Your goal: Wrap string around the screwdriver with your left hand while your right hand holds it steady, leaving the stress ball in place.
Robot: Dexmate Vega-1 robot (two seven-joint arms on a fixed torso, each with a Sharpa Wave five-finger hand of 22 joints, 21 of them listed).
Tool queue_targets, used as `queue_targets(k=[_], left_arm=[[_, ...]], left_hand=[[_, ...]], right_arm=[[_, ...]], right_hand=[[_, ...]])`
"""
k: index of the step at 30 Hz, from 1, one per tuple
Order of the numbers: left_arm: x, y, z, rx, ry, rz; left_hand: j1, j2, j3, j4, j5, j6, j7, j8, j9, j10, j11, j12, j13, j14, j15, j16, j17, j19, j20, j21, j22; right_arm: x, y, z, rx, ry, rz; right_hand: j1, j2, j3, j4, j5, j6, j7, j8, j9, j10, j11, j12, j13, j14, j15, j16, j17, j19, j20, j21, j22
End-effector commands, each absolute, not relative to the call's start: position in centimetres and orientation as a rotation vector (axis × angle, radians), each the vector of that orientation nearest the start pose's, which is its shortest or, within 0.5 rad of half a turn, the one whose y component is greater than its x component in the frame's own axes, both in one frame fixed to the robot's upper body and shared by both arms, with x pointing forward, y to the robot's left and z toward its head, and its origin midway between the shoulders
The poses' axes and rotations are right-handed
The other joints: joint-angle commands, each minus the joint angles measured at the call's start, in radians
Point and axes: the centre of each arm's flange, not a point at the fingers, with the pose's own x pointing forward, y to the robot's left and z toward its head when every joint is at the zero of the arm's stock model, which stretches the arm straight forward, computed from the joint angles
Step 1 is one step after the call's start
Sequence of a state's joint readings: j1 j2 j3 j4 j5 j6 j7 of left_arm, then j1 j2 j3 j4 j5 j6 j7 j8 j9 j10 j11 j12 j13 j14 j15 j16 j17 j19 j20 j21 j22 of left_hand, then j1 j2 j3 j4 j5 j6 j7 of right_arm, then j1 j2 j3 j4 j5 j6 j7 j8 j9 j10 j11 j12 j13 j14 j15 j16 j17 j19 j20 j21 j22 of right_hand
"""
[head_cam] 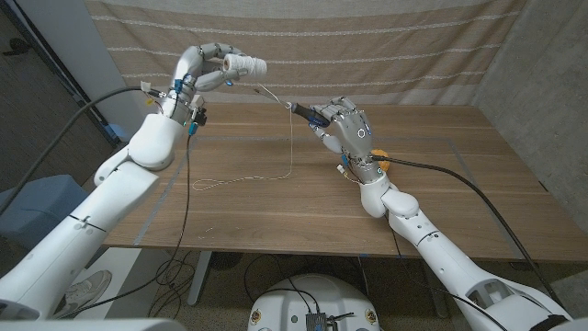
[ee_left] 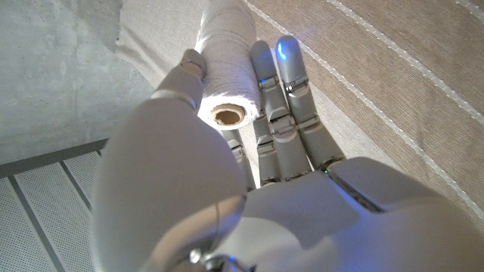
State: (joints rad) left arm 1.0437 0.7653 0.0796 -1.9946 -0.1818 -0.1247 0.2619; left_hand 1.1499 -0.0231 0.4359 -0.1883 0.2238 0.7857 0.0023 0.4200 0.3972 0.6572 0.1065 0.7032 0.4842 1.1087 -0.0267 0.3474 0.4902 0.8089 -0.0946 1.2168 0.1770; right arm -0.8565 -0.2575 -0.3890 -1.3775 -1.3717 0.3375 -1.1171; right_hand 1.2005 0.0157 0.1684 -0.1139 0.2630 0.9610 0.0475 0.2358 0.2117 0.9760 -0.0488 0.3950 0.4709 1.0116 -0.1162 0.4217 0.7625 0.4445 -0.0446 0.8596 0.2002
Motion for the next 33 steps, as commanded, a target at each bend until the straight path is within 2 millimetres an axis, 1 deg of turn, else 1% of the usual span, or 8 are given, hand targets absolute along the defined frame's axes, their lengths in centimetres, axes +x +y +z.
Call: queue_targets(k=[1, 4, 10, 21, 26, 33], left_arm=[[49.3, 31.7, 10.9, 0.517, -0.928, 0.079], [49.6, 31.7, 10.5, 0.535, -0.890, 0.034], [49.7, 31.6, 10.2, 0.583, -0.851, -0.016], [49.5, 32.4, 9.3, 0.609, -0.794, -0.046], [49.5, 32.2, 9.3, 0.646, -0.772, -0.071], [49.0, 32.4, 9.8, 0.657, -0.778, -0.041]], left_hand=[[0.108, 0.113, 0.083, 0.044, 0.004, 0.103, 0.092, 0.001, 0.125, 0.161, -0.152, 0.006, 0.206, 0.179, -0.196, -0.002, 0.002, 0.002, -0.104, 0.006, 0.002], [0.108, 0.114, 0.083, 0.043, 0.003, 0.102, 0.094, -0.001, 0.126, 0.161, -0.152, 0.004, 0.205, 0.180, -0.196, -0.004, 0.002, 0.002, -0.104, 0.007, 0.002], [0.107, 0.114, 0.084, 0.044, 0.002, 0.102, 0.093, -0.003, 0.129, 0.158, -0.151, 0.002, 0.209, 0.180, -0.196, -0.007, 0.003, 0.001, -0.104, 0.008, 0.001], [0.107, 0.116, 0.087, 0.044, 0.001, 0.102, 0.094, -0.008, 0.131, 0.159, -0.153, -0.003, 0.209, 0.181, -0.196, -0.011, 0.006, 0.000, -0.104, 0.010, 0.001], [0.107, 0.116, 0.088, 0.043, 0.000, 0.102, 0.094, -0.010, 0.131, 0.160, -0.152, -0.003, 0.212, 0.182, -0.197, -0.012, 0.007, -0.001, -0.104, 0.010, 0.001], [0.108, 0.116, 0.089, 0.042, -0.001, 0.103, 0.093, -0.013, 0.130, 0.162, -0.150, -0.004, 0.213, 0.183, -0.197, -0.014, 0.008, -0.001, -0.104, 0.012, 0.001]], right_arm=[[54.7, -12.6, 0.7, -1.047, -1.649, -0.591], [55.0, -12.5, 1.0, -1.039, -1.641, -0.598], [55.5, -12.5, 1.5, -1.042, -1.619, -0.617], [56.9, -12.7, 1.9, -1.140, -1.529, -0.638], [57.6, -12.7, 2.0, -1.197, -1.490, -0.633], [58.0, -12.9, 1.9, -1.227, -1.453, -0.625]], right_hand=[[0.136, 0.126, -0.003, 0.001, 0.006, 0.190, -0.183, 0.001, 0.003, 0.079, -0.067, 0.000, 0.003, 0.045, -0.115, -0.003, 0.004, -0.003, -0.160, 0.010, -0.001], [0.136, 0.127, -0.004, 0.002, 0.006, 0.190, -0.182, 0.001, 0.003, 0.079, -0.067, -0.002, 0.003, 0.045, -0.114, -0.004, 0.005, -0.004, -0.160, 0.012, -0.001], [0.139, 0.128, -0.006, 0.002, 0.007, 0.189, -0.182, -0.001, 0.003, 0.080, -0.065, -0.004, 0.006, 0.045, -0.114, -0.007, 0.006, -0.005, -0.160, 0.017, -0.002], [0.140, 0.130, -0.011, 0.005, 0.008, 0.189, -0.183, -0.002, 0.004, 0.084, -0.065, -0.008, 0.007, 0.051, -0.114, -0.008, 0.010, -0.009, -0.159, 0.024, -0.003], [0.139, 0.131, -0.013, 0.006, 0.008, 0.192, -0.182, -0.002, 0.004, 0.086, -0.063, -0.010, 0.006, 0.052, -0.113, -0.009, 0.011, -0.010, -0.159, 0.026, -0.003], [0.139, 0.132, -0.016, 0.008, 0.008, 0.191, -0.182, -0.003, 0.004, 0.088, -0.062, -0.013, 0.007, 0.054, -0.114, -0.010, 0.013, -0.011, -0.159, 0.031, -0.004]])
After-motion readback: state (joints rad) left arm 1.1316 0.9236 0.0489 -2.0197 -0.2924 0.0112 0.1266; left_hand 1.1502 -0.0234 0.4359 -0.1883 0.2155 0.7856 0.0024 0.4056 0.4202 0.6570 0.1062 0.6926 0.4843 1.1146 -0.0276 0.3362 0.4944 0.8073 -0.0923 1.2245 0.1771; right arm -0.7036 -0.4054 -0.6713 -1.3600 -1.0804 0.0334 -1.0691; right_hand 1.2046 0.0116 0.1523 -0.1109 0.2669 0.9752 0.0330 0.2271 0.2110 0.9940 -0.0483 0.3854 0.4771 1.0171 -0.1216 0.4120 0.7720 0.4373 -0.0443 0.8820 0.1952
